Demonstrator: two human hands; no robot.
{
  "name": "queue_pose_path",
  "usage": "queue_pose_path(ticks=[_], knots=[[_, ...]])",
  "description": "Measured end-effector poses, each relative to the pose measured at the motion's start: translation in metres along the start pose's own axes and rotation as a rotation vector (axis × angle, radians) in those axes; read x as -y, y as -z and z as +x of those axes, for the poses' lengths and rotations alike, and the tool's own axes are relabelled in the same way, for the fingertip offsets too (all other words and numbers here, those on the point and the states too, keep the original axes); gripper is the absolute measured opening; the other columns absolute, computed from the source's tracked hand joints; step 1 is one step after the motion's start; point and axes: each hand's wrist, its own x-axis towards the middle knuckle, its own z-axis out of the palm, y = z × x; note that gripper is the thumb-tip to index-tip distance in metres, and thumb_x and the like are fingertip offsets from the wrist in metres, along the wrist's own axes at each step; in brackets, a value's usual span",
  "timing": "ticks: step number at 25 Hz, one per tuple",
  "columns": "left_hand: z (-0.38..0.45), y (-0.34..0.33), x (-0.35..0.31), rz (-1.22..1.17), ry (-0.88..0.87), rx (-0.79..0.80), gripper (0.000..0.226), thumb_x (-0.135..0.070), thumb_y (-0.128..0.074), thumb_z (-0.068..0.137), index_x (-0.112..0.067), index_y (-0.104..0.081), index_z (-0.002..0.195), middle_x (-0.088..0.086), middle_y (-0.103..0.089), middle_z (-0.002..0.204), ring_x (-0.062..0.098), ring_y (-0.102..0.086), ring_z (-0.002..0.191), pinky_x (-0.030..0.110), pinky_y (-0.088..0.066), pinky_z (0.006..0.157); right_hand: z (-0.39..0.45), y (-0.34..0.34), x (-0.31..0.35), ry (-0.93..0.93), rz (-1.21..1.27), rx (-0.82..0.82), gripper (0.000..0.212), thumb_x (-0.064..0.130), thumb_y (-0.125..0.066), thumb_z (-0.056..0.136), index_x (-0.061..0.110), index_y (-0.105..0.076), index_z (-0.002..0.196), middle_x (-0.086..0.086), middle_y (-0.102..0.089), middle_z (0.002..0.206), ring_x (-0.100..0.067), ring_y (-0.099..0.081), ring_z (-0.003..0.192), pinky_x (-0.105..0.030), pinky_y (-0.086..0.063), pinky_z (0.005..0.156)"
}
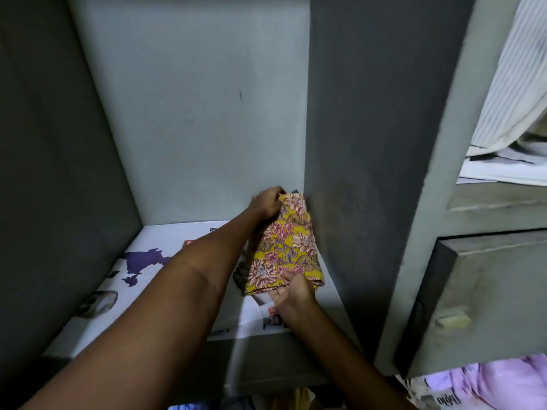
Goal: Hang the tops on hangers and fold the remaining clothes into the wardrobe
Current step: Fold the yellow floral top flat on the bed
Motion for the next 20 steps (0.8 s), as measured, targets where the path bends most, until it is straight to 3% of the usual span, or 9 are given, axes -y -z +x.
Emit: queue_pose_path(ticks=[3, 5, 9, 13, 17, 19, 20], knots=[[-0.003, -0.029, 0.016, 0.084, 0.005, 0.12, 0.04, -0.026, -0.044, 0.096, -0.012, -0.046, 0.134, 0.013, -0.048, 0.137, 0.031, -0.046, 0.125, 0.044, -0.035, 0.105, 0.007, 0.002, 0.003, -0.014, 0.015, -0.005, 0.035, 0.007, -0.048, 0.094, -0.001, -0.043, 0.127, -0.025, -0.047, 0.134, -0.036, -0.045, 0.126, -0.046, -0.035, 0.107], [-0.005, -0.042, 0.024, 0.21, -0.005, 0.119, 0.045, -0.033, -0.038, 0.098, -0.014, -0.042, 0.138, 0.014, -0.043, 0.14, 0.031, -0.041, 0.128, 0.044, -0.028, 0.108, 0.007, 0.001, 0.005, -0.004, 0.03, -0.007, 0.044, 0.009, -0.042, 0.097, 0.001, -0.032, 0.139, -0.025, -0.043, 0.138, -0.036, -0.043, 0.128, -0.047, -0.034, 0.107], [-0.001, -0.045, 0.028, 0.29, 0.024, 0.008, 0.049, -0.042, -0.04, 0.095, -0.008, -0.046, 0.13, 0.015, -0.05, 0.133, 0.03, -0.044, 0.124, 0.044, -0.023, 0.109, 0.005, 0.001, 0.006, 0.016, 0.011, -0.01, 0.04, 0.007, -0.033, 0.1, 0.001, -0.031, 0.14, -0.023, -0.042, 0.14, -0.037, -0.043, 0.128, -0.05, -0.034, 0.105], [0.003, -0.035, 0.028, 0.287, 0.065, -0.058, 0.042, -0.034, -0.042, 0.095, -0.005, -0.05, 0.124, 0.017, -0.051, 0.128, 0.031, -0.045, 0.121, 0.043, -0.03, 0.104, 0.008, 0.004, 0.003, 0.037, 0.031, -0.015, 0.039, 0.007, -0.031, 0.101, 0.005, -0.033, 0.14, -0.023, -0.045, 0.138, -0.038, -0.046, 0.125, -0.053, -0.038, 0.1], [0.004, -0.033, 0.035, 0.092, 0.044, -0.038, 0.036, -0.023, -0.045, 0.095, -0.002, -0.052, 0.123, 0.019, -0.052, 0.127, 0.034, -0.047, 0.118, 0.039, -0.036, 0.099, 0.008, -0.002, -0.003, 0.139, 0.046, -0.11, 0.037, 0.009, -0.038, 0.099, 0.005, -0.037, 0.136, -0.022, -0.048, 0.135, -0.038, -0.048, 0.122, -0.053, -0.039, 0.1], [0.001, -0.033, 0.039, -0.128, 0.042, -0.037, 0.035, -0.013, -0.05, 0.091, 0.002, -0.053, 0.122, 0.021, -0.054, 0.127, 0.034, -0.05, 0.116, 0.034, -0.04, 0.096, -0.007, 0.001, 0.0, 0.099, -0.034, -0.044, 0.034, 0.014, -0.042, 0.099, 0.006, -0.04, 0.132, -0.022, -0.055, 0.122, -0.037, -0.056, 0.109, -0.049, -0.045, 0.095], [-0.001, -0.03, 0.041, -0.233, 0.034, -0.069, 0.035, -0.007, -0.052, 0.089, 0.004, -0.053, 0.122, 0.021, -0.055, 0.125, 0.034, -0.052, 0.115, 0.032, -0.04, 0.095, -0.02, 0.007, 0.004, 0.065, -0.191, 0.03, 0.03, 0.02, -0.044, 0.099, 0.008, -0.044, 0.126, -0.022, -0.06, 0.109, -0.036, -0.061, 0.096, -0.045, -0.05, 0.087]])
